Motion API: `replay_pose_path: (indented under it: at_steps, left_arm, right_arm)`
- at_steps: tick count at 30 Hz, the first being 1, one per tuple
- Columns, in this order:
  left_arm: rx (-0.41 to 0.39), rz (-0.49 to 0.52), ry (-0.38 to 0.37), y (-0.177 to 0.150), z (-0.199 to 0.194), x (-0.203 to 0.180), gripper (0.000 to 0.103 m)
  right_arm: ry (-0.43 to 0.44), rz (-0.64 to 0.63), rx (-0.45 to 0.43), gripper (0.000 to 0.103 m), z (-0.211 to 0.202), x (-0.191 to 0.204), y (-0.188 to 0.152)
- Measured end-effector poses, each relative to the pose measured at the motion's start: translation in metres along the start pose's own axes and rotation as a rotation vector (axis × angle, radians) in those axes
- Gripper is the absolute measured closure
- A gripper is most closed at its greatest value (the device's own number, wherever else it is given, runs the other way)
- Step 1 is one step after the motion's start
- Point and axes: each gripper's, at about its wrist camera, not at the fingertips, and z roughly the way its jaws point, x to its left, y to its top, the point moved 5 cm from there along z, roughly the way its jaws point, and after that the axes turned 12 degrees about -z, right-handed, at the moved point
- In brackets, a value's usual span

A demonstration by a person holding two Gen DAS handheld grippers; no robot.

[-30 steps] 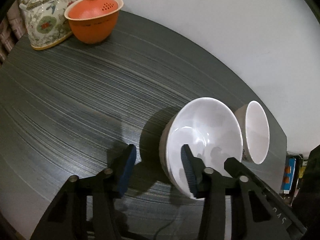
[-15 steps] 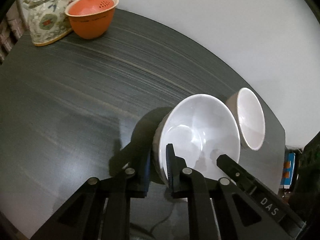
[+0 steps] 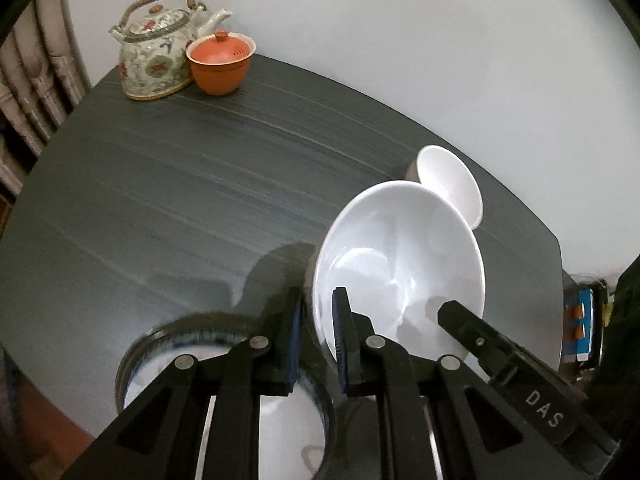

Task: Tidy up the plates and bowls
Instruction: 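Grasp the white 'Dog' bowl rim with both tools and lift it, then carry the 'Dog' bowl over the pink bowl and lower it inside with both tools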

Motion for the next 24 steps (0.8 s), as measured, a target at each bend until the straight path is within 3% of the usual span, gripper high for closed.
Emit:
replay_pose_path:
  at_steps: [11, 24]
  left_arm:
    - [-0.028, 0.047, -0.026, -0.063, -0.044, -0.023, 0.091]
    - [-0.007, 0.147, -0.068, -0.124, -0.056, -0.064, 0.091]
  right_arm:
    - [-0.036, -0.017, -0.05, 0.09, -0.069, -0.016, -0.051]
    - [-0.075, 0.047, -0.105, 0.09, -0.126, -0.062, -0.108]
